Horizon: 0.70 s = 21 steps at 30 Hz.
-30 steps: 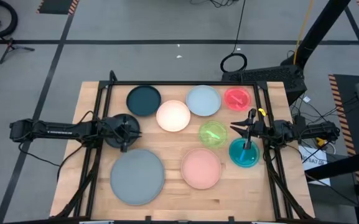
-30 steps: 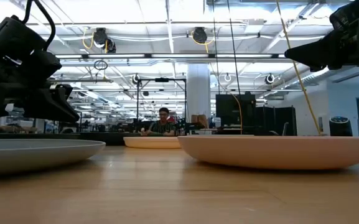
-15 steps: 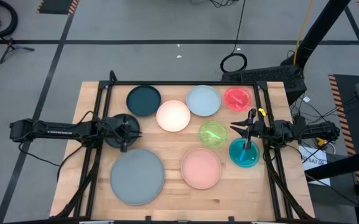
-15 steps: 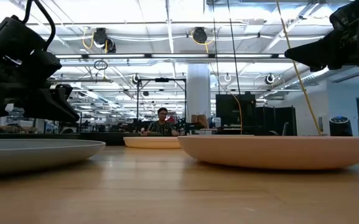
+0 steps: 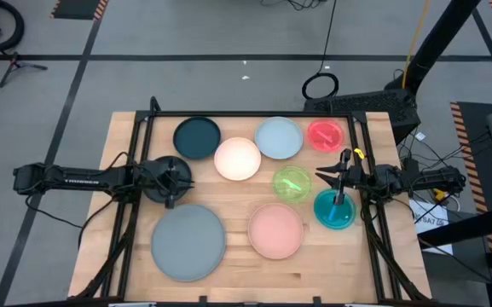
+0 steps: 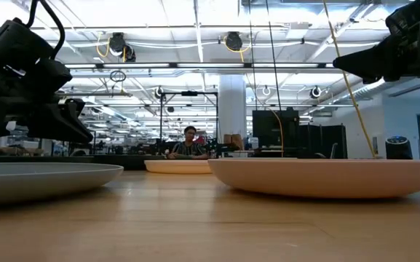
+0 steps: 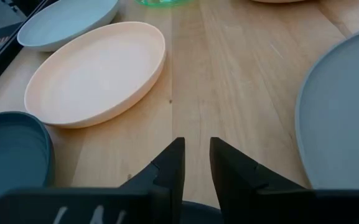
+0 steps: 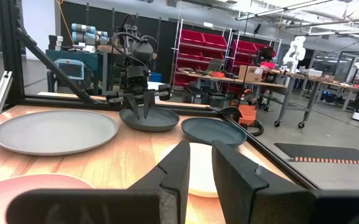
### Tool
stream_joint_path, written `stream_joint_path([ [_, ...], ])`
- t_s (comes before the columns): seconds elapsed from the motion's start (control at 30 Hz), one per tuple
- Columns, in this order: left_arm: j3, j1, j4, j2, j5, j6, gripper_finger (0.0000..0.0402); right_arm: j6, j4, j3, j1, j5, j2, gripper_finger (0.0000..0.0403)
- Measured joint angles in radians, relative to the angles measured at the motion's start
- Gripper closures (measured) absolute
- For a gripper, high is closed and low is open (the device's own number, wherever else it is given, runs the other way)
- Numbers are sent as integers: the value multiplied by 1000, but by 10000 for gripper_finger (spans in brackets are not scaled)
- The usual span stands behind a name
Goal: Stack plastic plates
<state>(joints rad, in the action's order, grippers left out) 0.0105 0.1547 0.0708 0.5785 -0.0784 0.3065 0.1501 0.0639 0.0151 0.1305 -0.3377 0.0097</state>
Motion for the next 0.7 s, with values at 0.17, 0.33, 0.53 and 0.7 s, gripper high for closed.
stream_joint_path([
  [0.17,0,0,0,0,25,23,319,0,0,0,0,0,0,342],
  [0.33,0,2,15,0,181,37,319,0,0,0,0,0,0,342],
  [0.53,0,0,204,0,189,-272,319,38,25,0,0,0,0,342],
  [0.7,0,0,394,0,183,-663,319,-155,129,22,1,52,0,342],
])
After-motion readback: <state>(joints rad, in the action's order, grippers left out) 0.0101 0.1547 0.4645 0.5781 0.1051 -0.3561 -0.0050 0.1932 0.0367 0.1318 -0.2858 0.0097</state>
